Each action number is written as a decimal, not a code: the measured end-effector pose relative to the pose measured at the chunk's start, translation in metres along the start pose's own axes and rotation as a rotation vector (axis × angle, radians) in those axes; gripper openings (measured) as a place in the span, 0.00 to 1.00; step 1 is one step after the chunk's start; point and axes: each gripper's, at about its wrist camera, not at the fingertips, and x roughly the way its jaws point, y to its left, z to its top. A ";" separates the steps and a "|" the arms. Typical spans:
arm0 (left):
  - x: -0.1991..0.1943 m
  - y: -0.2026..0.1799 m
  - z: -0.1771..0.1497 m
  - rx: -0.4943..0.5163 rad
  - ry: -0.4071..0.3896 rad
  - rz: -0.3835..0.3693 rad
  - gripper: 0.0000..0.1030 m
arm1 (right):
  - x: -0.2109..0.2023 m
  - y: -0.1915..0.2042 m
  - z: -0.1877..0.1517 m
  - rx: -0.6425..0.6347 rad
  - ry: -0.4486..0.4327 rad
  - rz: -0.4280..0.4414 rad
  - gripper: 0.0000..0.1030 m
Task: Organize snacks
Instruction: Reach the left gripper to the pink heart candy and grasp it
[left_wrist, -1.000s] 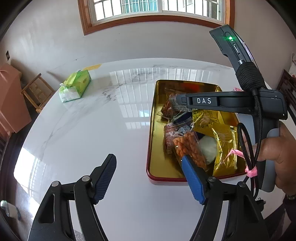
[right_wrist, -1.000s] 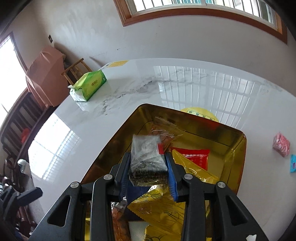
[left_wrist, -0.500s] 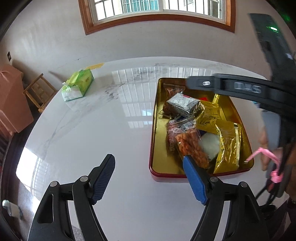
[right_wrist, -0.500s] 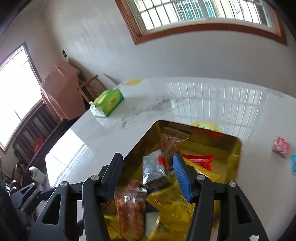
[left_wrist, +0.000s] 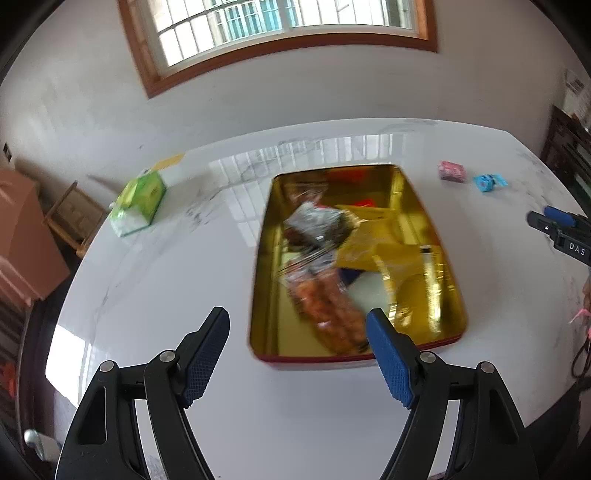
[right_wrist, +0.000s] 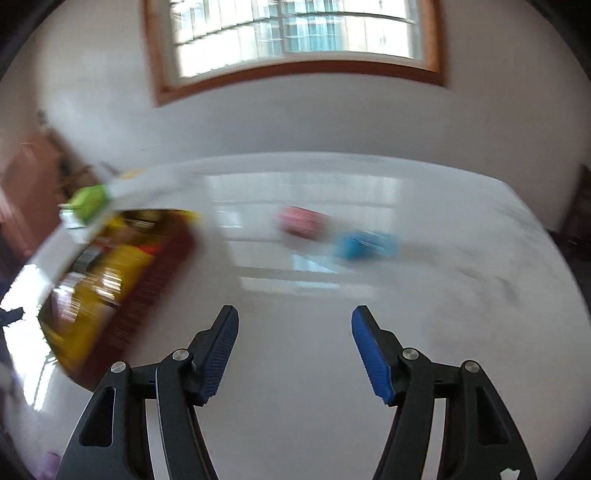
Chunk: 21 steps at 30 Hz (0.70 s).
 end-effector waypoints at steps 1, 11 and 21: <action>-0.001 -0.005 0.002 0.014 -0.002 -0.001 0.75 | 0.000 -0.013 -0.004 0.008 0.010 -0.029 0.62; 0.002 -0.064 0.031 0.145 0.000 -0.081 0.76 | 0.004 -0.127 -0.038 0.172 0.086 -0.193 0.66; 0.030 -0.134 0.120 0.399 -0.038 -0.366 0.76 | 0.004 -0.162 -0.048 0.276 0.086 -0.134 0.74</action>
